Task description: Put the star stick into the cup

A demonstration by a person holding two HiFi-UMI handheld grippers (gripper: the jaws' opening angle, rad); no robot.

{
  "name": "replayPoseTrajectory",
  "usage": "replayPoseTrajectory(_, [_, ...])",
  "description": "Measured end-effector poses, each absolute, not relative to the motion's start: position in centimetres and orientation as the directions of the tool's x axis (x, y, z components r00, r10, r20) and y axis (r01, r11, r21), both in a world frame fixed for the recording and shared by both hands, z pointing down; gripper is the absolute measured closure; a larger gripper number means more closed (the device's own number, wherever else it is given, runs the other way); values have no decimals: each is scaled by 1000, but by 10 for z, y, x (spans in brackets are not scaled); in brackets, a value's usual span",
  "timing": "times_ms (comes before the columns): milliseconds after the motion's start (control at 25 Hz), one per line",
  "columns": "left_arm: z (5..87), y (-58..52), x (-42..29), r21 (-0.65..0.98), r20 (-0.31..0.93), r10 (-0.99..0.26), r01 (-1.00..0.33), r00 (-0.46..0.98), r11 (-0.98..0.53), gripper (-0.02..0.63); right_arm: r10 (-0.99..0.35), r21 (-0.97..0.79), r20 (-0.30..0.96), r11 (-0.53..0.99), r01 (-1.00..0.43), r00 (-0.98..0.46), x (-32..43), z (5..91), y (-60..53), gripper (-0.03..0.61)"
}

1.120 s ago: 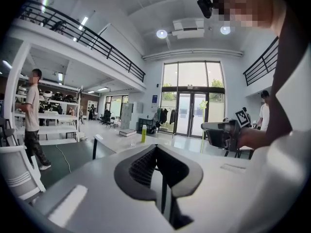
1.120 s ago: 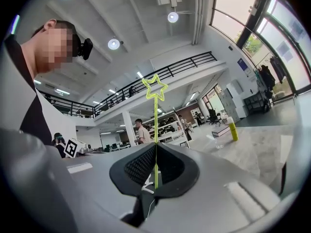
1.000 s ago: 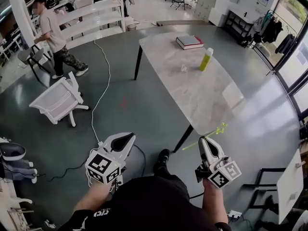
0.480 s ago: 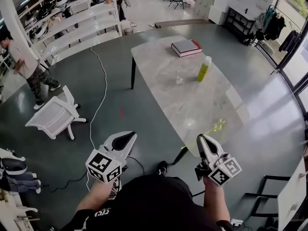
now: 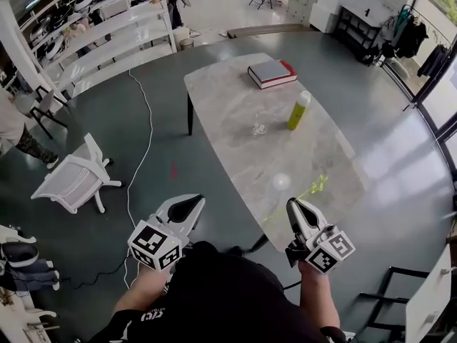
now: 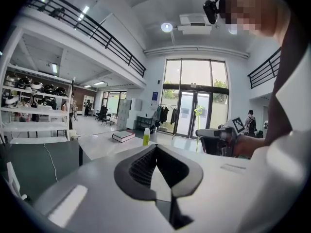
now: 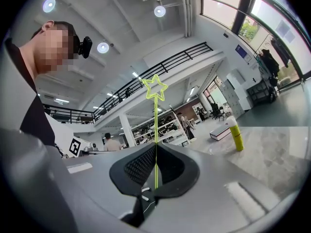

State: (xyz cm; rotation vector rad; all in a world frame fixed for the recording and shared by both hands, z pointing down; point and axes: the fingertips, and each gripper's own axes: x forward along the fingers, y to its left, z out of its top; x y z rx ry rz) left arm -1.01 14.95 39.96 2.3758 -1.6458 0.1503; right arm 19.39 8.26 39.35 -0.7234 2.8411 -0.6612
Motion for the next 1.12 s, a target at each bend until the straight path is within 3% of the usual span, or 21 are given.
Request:
replayPoseTrajectory(480, [422, 59, -47, 203, 214, -884, -904, 415, -375, 612, -524, -468, 32, 745, -476, -851, 160, 414, 4, 560])
replayPoseTrajectory(1120, [416, -133, -153, 195, 199, -792, -816, 577, -545, 612, -664, -430, 80, 650, -627, -743, 55, 399, -153, 560])
